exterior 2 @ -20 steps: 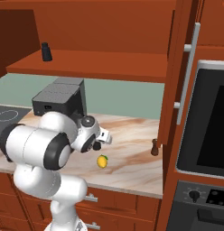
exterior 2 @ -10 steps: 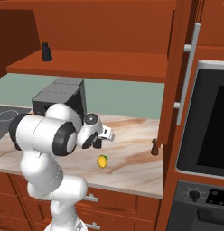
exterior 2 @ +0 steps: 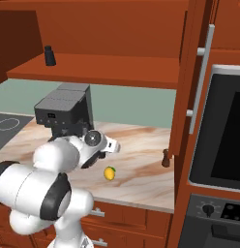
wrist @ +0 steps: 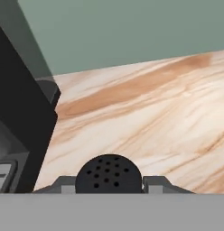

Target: There are various items on the counter. Only move the condiments/shakers into the cabinet.

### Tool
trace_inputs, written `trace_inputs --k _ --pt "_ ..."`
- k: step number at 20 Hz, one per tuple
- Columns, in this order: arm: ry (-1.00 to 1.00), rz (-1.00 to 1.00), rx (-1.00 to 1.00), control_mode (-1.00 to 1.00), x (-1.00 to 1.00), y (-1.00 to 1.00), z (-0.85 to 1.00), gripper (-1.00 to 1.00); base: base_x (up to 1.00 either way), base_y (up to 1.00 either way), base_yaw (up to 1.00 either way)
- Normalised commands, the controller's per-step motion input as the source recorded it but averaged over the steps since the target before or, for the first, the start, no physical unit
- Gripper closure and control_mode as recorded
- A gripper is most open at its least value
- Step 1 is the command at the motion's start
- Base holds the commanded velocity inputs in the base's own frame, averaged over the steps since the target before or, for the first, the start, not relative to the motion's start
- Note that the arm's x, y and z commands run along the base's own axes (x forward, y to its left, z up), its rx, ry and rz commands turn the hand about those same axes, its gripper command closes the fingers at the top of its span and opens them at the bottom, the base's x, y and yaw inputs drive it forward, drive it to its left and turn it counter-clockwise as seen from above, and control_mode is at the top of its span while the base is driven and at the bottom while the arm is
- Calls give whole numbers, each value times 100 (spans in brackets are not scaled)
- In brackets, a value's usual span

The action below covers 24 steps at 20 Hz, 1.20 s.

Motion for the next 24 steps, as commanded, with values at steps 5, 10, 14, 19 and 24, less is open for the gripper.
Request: trace_inputs --k 5,10,14,19,24 --pt "-12 0 1 -100 -58 14 100 100 0 0 0" --pt "-1 0 0 -100 -24 10 100 100 0 0 0" --pt "5 0 0 -100 -46 1 100 100 0 0 0" --pt "-2 0 0 -100 -85 14 100 100 0 0 0" --pt "-20 2 0 -100 -83 42 100 100 0 0 0"
